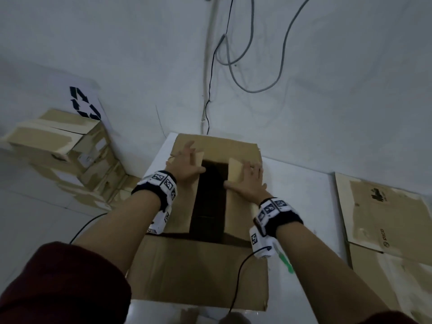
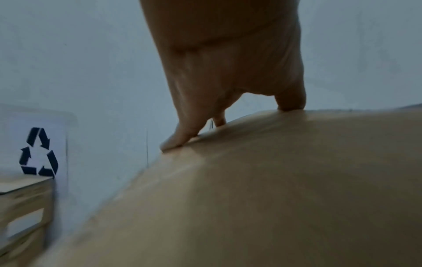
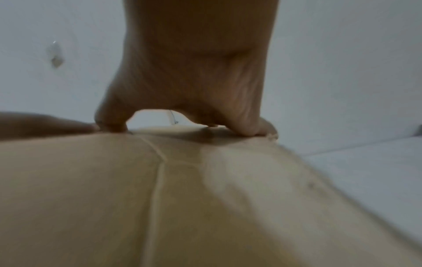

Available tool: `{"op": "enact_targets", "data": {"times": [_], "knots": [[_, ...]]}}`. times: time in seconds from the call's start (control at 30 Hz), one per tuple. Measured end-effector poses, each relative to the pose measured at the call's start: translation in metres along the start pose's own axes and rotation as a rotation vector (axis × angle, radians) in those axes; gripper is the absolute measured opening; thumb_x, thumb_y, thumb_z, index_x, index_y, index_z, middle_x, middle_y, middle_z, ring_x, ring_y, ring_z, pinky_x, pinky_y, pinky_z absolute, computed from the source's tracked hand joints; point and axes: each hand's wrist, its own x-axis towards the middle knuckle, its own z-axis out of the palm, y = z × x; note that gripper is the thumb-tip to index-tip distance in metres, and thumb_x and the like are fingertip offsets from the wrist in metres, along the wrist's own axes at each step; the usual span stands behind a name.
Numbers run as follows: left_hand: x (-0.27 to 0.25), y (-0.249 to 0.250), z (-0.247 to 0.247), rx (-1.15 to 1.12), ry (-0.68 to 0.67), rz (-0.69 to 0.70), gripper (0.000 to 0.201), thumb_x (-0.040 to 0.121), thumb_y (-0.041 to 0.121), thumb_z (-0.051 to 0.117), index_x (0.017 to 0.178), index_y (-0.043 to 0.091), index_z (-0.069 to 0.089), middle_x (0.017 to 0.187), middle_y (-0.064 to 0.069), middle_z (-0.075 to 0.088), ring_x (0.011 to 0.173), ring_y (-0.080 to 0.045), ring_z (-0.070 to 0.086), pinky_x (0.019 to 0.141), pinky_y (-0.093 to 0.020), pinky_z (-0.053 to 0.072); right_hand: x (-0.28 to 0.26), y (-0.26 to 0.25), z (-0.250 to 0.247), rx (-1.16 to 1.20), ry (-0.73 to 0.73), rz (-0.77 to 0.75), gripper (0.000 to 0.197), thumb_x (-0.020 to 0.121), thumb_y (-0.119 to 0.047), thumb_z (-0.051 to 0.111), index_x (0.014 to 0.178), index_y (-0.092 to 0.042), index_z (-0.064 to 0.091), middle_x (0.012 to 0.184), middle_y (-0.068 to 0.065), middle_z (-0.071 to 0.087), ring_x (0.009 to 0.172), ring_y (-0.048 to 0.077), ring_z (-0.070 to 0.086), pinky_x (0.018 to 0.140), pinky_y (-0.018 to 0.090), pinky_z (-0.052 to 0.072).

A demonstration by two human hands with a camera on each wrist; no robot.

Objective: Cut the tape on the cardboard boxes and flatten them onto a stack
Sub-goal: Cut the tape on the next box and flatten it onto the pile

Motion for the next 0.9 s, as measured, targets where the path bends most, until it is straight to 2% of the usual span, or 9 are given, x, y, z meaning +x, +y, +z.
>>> {"op": "enact_targets", "data": {"times": [0.13,0.23,0.33,0.4,0.53,0.63,0.7,0.8,0.9], "knots": [[-0.028,0.016,-0.035,-0.119,0.083,0.0,0.072,0.095,0.031,0.057,0.151,0.015,0.014,0.149,-0.015,0.037,0.134,-0.032,0.04,0.109,-0.04,0.033,-0.038,0.015,-0.039,0.662,0.042,-0.102,0.077,0.078,-0.051,0.052,0.143,-0.01,0.043,0.138,0.01,0.047,0.125,0.026,0.046,0.094,0.033,0.036],[-0.055,0.017,-0.061,-0.028,0.256,0.004,0.062,0.1,0.031,0.048,0.151,0.014,0.017,0.139,-0.021,0.05,0.124,-0.036,0.05,0.104,-0.042,0.039,-0.06,0.048,-0.062,0.807,0.177,-0.067,0.035,0.102,-0.027,0.044,0.124,-0.005,0.06,0.127,0.019,0.061,0.101,0.028,0.062,0.079,0.031,0.049],[-0.078,-0.004,-0.087,0.223,0.293,-0.039,0.081,0.092,0.011,0.059,0.153,0.016,0.006,0.132,-0.026,0.053,0.119,-0.04,0.053,0.098,-0.046,0.042,-0.077,0.098,-0.075,0.647,0.249,-0.057,0.035,0.1,-0.018,0.053,0.133,-0.006,0.053,0.128,0.018,0.06,0.108,0.033,0.06,0.085,0.037,0.052],[-0.099,-0.025,-0.096,0.481,0.267,-0.113,0.096,0.085,0.006,0.064,0.153,0.018,-0.003,0.143,-0.025,0.041,0.129,-0.042,0.042,0.101,-0.05,0.039,-0.092,0.128,-0.07,0.464,0.281,-0.06,0.061,0.092,-0.014,0.068,0.145,-0.013,0.038,0.127,0.011,0.054,0.11,0.028,0.056,0.087,0.042,0.049],[-0.14,-0.07,-0.063,0.795,0.177,-0.145,0.089,0.087,0.014,0.059,0.153,0.014,0.0,0.161,-0.009,0.006,0.148,-0.032,0.003,0.119,-0.053,0.007,-0.124,0.142,-0.025,0.334,0.351,0.001,0.074,0.081,-0.013,0.075,0.145,-0.011,0.039,0.13,0.013,0.054,0.115,0.031,0.055,0.092,0.04,0.048],[-0.167,-0.093,-0.021,0.375,0.234,-0.128,0.066,0.094,0.03,0.054,0.149,0.011,0.023,0.152,-0.014,0.03,0.14,-0.037,0.028,0.112,-0.05,0.022,-0.152,0.127,0.013,0.225,0.362,-0.156,0.046,0.088,-0.011,0.07,0.131,-0.003,0.057,0.13,0.019,0.057,0.118,0.035,0.056,0.099,0.037,0.045],[-0.182,-0.094,0.003,0.023,0.254,-0.193,0.068,0.095,0.043,0.053,0.148,0.009,0.026,0.149,-0.01,0.036,0.133,-0.035,0.04,0.109,-0.047,0.033,-0.168,0.117,0.04,0.3,0.298,-0.229,0.036,0.099,-0.017,0.056,0.135,-0.016,0.053,0.136,0.013,0.055,0.126,0.031,0.052,0.105,0.038,0.041],[-0.199,-0.097,0.03,-0.353,0.222,-0.273,0.076,0.093,0.035,0.061,0.151,0.017,0.015,0.152,-0.007,0.034,0.13,-0.031,0.044,0.108,-0.048,0.037,-0.183,0.108,0.076,0.527,0.156,-0.095,0.06,0.1,-0.04,0.05,0.153,-0.027,0.026,0.149,-0.009,0.035,0.138,0.011,0.033,0.116,0.031,0.026],[-0.203,-0.103,0.035,-0.383,0.231,-0.273,0.056,0.1,0.016,0.044,0.15,0.015,0.019,0.151,-0.013,0.037,0.127,-0.033,0.045,0.107,-0.045,0.036,-0.181,0.106,0.088,0.445,0.168,-0.079,0.077,0.095,-0.05,0.051,0.156,-0.031,0.008,0.159,-0.005,0.023,0.146,0.018,0.025,0.119,0.036,0.02]]}}
